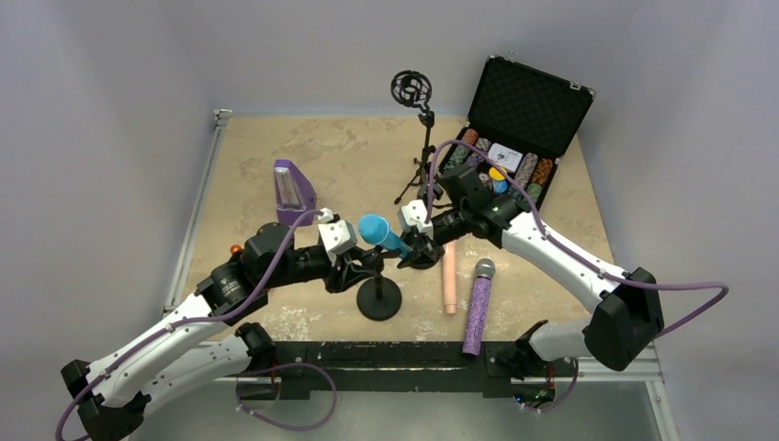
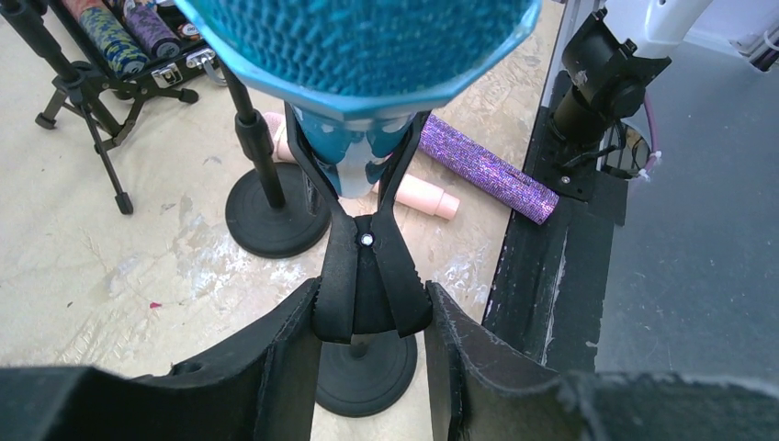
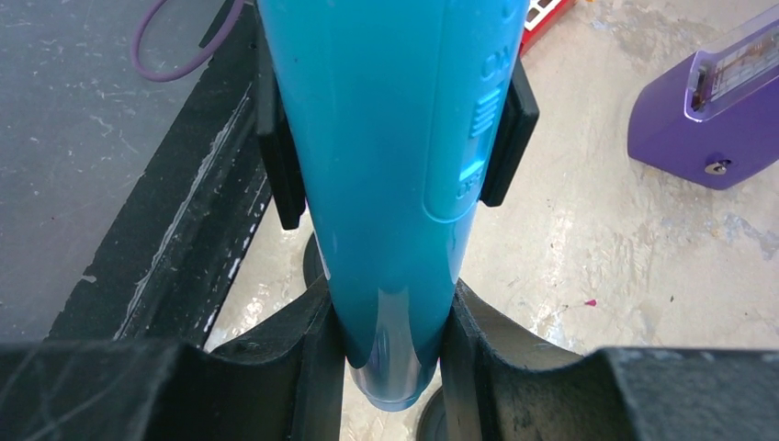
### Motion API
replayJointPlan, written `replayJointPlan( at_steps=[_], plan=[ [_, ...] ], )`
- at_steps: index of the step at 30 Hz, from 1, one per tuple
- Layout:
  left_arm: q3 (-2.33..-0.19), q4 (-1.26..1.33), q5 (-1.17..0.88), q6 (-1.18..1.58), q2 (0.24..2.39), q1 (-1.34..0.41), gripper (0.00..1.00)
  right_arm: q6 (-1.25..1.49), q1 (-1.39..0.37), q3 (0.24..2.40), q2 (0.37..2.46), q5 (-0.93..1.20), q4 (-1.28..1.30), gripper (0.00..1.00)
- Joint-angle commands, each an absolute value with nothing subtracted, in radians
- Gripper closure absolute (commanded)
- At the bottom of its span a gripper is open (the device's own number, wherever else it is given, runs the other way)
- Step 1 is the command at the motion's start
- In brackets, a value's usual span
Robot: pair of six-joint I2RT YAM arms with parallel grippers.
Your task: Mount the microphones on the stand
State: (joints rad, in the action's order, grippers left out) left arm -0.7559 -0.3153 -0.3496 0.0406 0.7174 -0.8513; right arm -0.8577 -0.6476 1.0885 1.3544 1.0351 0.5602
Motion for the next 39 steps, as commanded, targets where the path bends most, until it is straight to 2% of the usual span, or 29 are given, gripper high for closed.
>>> replayJointPlan(
  at_steps=[1,5,9,12,20,24,28,29,33,36,39],
  plan=[
    [-0.751,-0.257,-0.371,0.065,0.717,-0.851,0.83,-0.87,-0.687,1.07,1.332,1.031,0.56,1.0],
    [-0.736,-0.222,-0.379,0.089,0.712,-0.851,0.8,-0.814,-0.707,1.067,1.349,1.046,0.535,1.0],
    [-0.727,-0.206,-0.395,0.104,0.71,-0.851,0.86,-0.762,-0.721,1.06,1.362,1.133,0.524,1.0],
    [-0.72,-0.202,-0.403,0.109,0.706,-0.849,0.9,-0.787,-0.75,1.05,1.357,1.088,0.534,1.0],
    [-0.712,-0.191,-0.411,0.119,0.709,-0.848,0.88,-0.764,-0.78,1.08,1.361,0.965,0.556,1.0],
    [-0.721,-0.223,-0.397,0.118,0.696,-0.849,0.8,-0.753,-0.781,1.107,1.35,0.916,0.587,1.0],
    [-0.72,-0.256,-0.368,0.121,0.657,-0.847,0.59,-0.719,-0.781,1.118,1.336,0.895,0.607,1.0],
    [-0.719,-0.263,-0.361,0.122,0.647,-0.848,0.5,-0.702,-0.779,1.121,1.336,0.893,0.611,0.95],
    [-0.711,-0.275,-0.341,0.129,0.608,-0.847,0.22,-0.696,-0.767,1.128,1.332,0.923,0.648,0.63],
    [-0.708,-0.28,-0.334,0.131,0.579,-0.847,0.1,-0.691,-0.749,1.127,1.318,0.949,0.658,0.45],
    [-0.704,-0.287,-0.342,0.12,0.551,-0.846,0.04,-0.698,-0.731,1.128,1.298,0.968,0.667,0.31]
  ],
)
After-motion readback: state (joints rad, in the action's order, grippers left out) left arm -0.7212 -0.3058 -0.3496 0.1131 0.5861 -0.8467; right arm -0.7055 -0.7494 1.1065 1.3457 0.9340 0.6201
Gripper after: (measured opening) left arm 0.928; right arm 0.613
